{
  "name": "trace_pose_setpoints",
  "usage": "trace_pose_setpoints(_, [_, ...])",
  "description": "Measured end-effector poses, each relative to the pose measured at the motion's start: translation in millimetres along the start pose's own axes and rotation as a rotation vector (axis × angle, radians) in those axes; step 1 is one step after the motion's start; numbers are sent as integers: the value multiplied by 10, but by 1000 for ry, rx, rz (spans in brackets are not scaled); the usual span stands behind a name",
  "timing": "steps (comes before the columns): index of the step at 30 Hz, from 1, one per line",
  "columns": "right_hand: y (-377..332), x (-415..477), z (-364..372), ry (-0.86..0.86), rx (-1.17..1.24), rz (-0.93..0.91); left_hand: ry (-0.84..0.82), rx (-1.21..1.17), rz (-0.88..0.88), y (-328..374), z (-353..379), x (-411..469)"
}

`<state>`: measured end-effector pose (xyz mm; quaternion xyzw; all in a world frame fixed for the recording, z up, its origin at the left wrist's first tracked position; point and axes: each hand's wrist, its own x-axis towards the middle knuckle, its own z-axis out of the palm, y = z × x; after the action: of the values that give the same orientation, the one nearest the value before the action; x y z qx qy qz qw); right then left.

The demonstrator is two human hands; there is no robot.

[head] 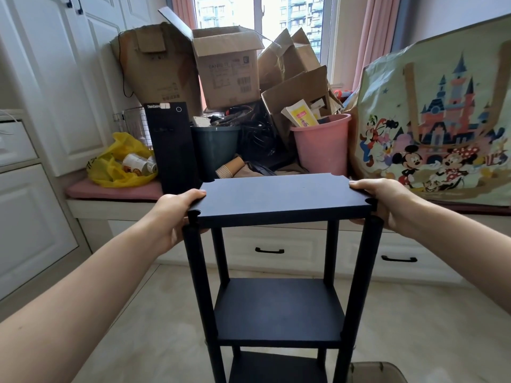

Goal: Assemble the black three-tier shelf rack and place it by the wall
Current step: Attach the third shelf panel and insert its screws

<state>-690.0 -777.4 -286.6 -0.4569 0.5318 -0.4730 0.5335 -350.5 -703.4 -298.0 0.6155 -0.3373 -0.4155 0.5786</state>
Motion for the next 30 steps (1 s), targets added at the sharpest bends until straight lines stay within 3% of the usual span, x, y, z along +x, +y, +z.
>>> trace_pose_setpoints(5, [-6, -7, 33, -26, -3, 15, -2, -99, 6, 96, -36, 11])
trace_pose_setpoints(30, [24, 7, -50, -58, -64, 58, -50, -67, -9, -15, -3, -9])
